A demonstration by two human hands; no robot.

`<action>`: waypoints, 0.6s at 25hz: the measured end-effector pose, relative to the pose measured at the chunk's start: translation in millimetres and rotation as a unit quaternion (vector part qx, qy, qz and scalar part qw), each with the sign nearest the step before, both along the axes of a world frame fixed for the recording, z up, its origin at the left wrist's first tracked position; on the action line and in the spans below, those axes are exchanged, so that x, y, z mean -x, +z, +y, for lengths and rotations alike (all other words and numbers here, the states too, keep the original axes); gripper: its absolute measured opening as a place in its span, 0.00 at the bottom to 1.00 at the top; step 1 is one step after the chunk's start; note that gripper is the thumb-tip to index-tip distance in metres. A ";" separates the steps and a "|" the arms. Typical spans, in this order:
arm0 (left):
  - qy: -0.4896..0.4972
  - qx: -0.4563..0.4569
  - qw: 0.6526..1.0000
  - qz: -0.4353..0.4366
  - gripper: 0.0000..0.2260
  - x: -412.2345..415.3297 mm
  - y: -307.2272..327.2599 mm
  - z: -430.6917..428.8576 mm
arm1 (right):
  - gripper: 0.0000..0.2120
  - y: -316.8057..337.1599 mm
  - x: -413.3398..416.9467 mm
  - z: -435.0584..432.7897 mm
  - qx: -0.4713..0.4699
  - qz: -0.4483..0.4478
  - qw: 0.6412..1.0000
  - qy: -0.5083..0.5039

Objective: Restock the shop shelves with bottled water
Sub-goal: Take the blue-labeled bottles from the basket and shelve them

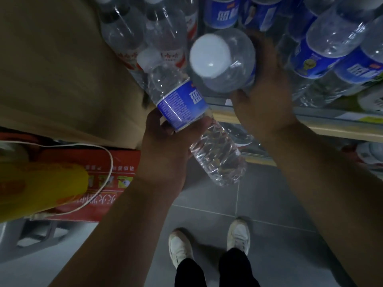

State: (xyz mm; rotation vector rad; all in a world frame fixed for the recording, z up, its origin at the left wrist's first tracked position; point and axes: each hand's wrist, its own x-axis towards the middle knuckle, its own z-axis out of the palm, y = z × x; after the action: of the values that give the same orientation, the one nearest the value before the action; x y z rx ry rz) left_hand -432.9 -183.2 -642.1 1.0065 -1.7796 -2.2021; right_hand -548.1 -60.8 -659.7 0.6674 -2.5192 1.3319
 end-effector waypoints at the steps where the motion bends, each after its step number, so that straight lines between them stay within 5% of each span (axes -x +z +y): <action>1: -0.008 0.017 1.000 -0.002 0.31 0.3 -1.9 -0.7 | 0.31 -3.7 1.0 -2.0 0.022 -0.034 0.999 -0.026; 6: -0.017 0.120 0.992 0.030 0.35 8.1 -2.9 -1.1 | 0.31 -11.4 14.3 -4.6 0.108 -0.202 0.962 -0.146; 15: 0.034 0.224 0.970 0.084 0.34 45.9 -1.4 -3.5 | 0.36 -12.3 20.0 3.2 0.051 -0.217 0.960 -0.166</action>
State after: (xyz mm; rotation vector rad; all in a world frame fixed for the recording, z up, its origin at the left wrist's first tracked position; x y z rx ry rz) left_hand -478.8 -186.7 -643.5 0.7428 -1.9966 -1.6713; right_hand -568.1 -57.7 -671.9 -0.0891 -2.6944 1.5978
